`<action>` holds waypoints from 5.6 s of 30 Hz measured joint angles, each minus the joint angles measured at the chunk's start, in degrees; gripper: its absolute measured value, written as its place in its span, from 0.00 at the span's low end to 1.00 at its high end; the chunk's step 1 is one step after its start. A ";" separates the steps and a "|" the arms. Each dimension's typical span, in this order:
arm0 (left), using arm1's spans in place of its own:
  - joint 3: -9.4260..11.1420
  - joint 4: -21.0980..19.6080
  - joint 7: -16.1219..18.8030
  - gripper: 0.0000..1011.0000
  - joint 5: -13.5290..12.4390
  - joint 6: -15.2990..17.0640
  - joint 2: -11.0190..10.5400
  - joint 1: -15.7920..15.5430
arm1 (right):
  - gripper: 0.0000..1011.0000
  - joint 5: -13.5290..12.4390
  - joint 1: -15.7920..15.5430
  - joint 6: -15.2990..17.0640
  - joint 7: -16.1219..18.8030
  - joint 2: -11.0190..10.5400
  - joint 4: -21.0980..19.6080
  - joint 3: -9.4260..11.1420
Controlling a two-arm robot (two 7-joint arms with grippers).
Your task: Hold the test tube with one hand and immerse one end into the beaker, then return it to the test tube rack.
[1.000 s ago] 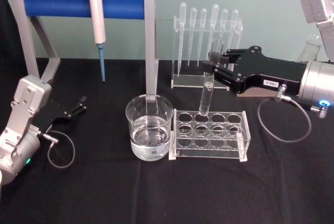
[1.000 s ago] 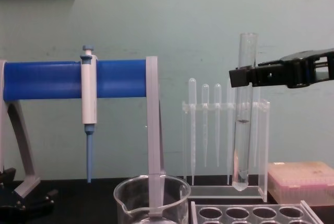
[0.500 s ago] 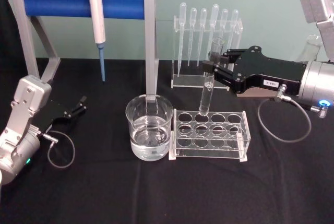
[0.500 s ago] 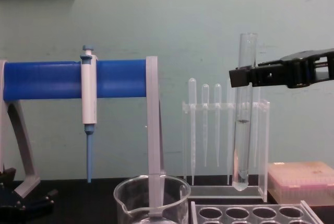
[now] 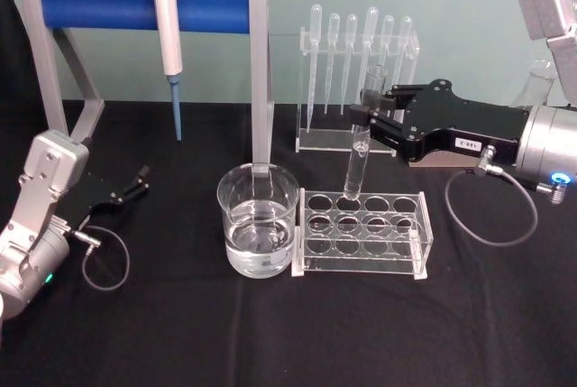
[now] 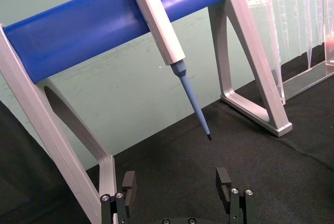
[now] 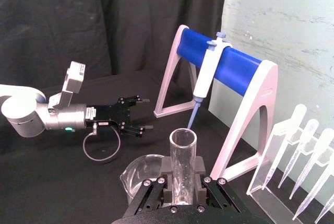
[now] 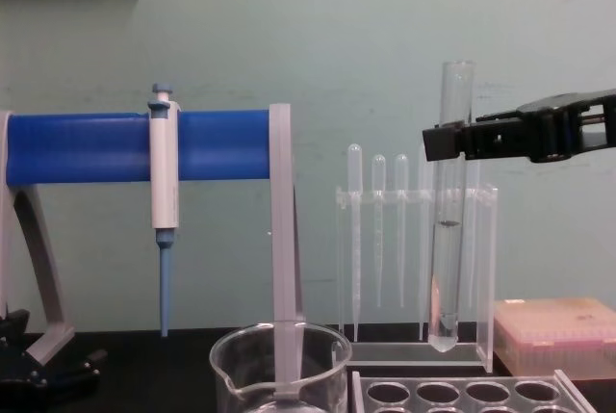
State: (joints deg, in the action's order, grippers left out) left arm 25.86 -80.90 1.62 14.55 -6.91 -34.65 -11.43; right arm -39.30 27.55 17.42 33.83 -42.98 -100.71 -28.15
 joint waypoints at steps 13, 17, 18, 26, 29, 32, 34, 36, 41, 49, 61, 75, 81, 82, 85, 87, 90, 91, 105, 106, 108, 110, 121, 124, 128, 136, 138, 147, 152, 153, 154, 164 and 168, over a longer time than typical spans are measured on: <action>0.00 0.00 0.00 0.99 0.00 0.00 0.00 0.00 | 0.23 0.00 0.00 0.00 0.00 0.00 0.00 0.00; 0.00 0.00 0.00 0.99 0.00 0.00 0.00 0.00 | 0.23 0.00 0.00 0.00 0.00 0.00 0.00 0.00; 0.00 0.00 0.00 0.99 0.00 0.00 0.00 0.00 | 0.23 0.00 0.00 0.00 0.00 0.00 0.00 0.00; 0.00 0.00 0.00 0.99 0.00 0.00 0.00 0.00 | 0.23 0.00 0.00 0.00 0.00 0.00 0.00 0.00; 0.00 0.00 0.00 0.99 0.00 0.00 0.00 0.00 | 0.23 0.00 0.00 0.00 0.00 0.00 0.00 0.00; 0.00 0.00 0.00 0.99 0.00 0.00 0.00 0.00 | 0.23 0.00 0.01 0.00 0.00 0.00 0.00 0.00; 0.00 0.00 0.00 0.99 0.00 0.00 0.00 0.00 | 0.23 0.00 0.00 0.00 0.00 0.00 0.00 0.00; 0.00 0.00 0.00 0.99 0.00 0.00 0.00 0.00 | 0.23 0.00 0.00 0.00 0.00 0.00 0.00 0.00; 0.00 0.00 0.00 0.99 0.00 0.00 0.00 0.00 | 0.23 0.00 0.01 0.00 0.00 0.00 0.00 0.00; 0.00 0.00 0.00 0.99 0.00 0.00 0.00 0.00 | 0.23 0.00 0.00 0.00 0.00 0.00 0.00 0.00; 0.00 0.00 0.00 0.99 0.00 0.00 0.00 0.00 | 0.23 0.00 0.00 0.00 0.00 0.00 0.00 0.00; 0.00 0.00 0.00 0.99 0.00 0.00 0.00 0.00 | 0.23 -0.46 1.94 -0.61 0.79 0.59 0.46 -0.95; 0.00 0.00 0.00 0.99 0.00 0.00 0.00 0.00 | 0.23 -2.00 4.95 -0.58 2.21 2.59 1.80 -2.46; 0.00 0.00 0.00 0.99 0.00 0.00 0.00 0.00 | 0.23 -2.06 5.34 -0.54 2.31 2.88 2.01 -2.76; 0.00 0.00 0.00 0.99 0.00 0.00 0.00 0.00 | 0.23 -2.10 7.05 -0.37 2.88 4.12 3.01 -4.10; 0.00 0.00 0.00 0.99 0.00 0.00 0.00 0.00 | 0.23 -2.13 7.87 -0.36 3.24 4.86 3.61 -4.84; 0.00 0.00 0.00 0.99 0.00 0.00 0.00 0.00 | 0.23 -2.12 9.76 -0.44 3.98 6.78 5.11 -6.78; 0.00 0.00 0.00 0.99 0.00 0.00 0.00 0.00 | 0.23 -2.09 10.02 -0.49 4.05 7.05 5.34 -7.10; 0.00 0.00 0.00 0.99 0.00 0.00 0.00 0.00 | 0.23 1.54 12.55 -2.90 5.47 11.16 12.69 -13.51; 0.00 0.00 0.00 0.99 0.00 0.00 0.00 0.00 | 0.23 2.07 12.54 -3.61 5.69 11.69 13.78 -13.96; 0.00 0.00 0.00 0.99 0.00 0.00 0.00 0.00 | 0.23 2.59 12.48 -4.41 5.91 12.25 14.73 -14.36; 0.00 0.00 0.00 0.99 0.00 0.00 0.00 0.00 | 0.23 3.65 12.14 -5.75 6.20 13.15 16.23 -14.97; 0.00 0.00 0.00 0.99 0.00 0.00 0.00 0.00 | 0.23 7.48 10.21 -8.91 6.24 14.94 18.89 -15.86; 0.00 0.00 0.00 0.99 0.00 0.00 0.00 0.00 | 0.23 8.42 9.75 -9.42 5.92 15.11 19.32 -15.83; 0.00 0.00 0.00 0.99 0.00 0.00 0.00 0.00 | 0.23 9.42 9.15 -10.02 5.50 15.30 19.74 -15.55; 0.00 0.00 0.00 0.99 0.00 0.00 0.00 0.00 | 0.23 10.93 7.72 -10.84 4.37 15.70 20.16 -14.62; 0.00 0.00 0.00 0.99 0.00 0.00 0.00 0.00 | 0.23 11.26 7.34 -11.00 4.21 15.87 20.26 -14.42; 0.00 0.00 0.00 0.99 0.00 0.00 0.00 0.00 | 0.23 12.36 6.31 -11.34 4.39 16.48 20.47 -13.48; 0.00 0.00 0.00 0.99 0.00 0.00 0.00 0.00 | 0.23 12.79 5.75 -11.14 4.41 16.76 20.54 -12.96; 0.00 0.00 0.00 0.99 0.00 0.00 0.00 0.00 | 0.23 12.89 5.56 -11.07 4.42 16.88 20.54 -12.79; 0.00 0.00 0.00 0.99 0.00 0.00 0.00 0.00 | 0.23 12.93 5.47 -11.05 4.42 16.94 20.56 -12.71; 0.00 0.00 0.00 0.99 0.00 0.00 0.00 0.00 | 0.23 12.98 4.48 -10.51 4.15 17.57 20.68 -11.83; 0.00 0.00 0.00 0.99 0.00 0.00 0.00 0.00 | 0.23 12.97 4.53 -10.51 4.16 17.53 20.67 -11.85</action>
State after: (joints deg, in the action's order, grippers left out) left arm 25.86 -80.90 1.62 14.55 -6.91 -34.64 -11.43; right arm -26.33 32.08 6.91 37.99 -25.45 -80.05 -40.01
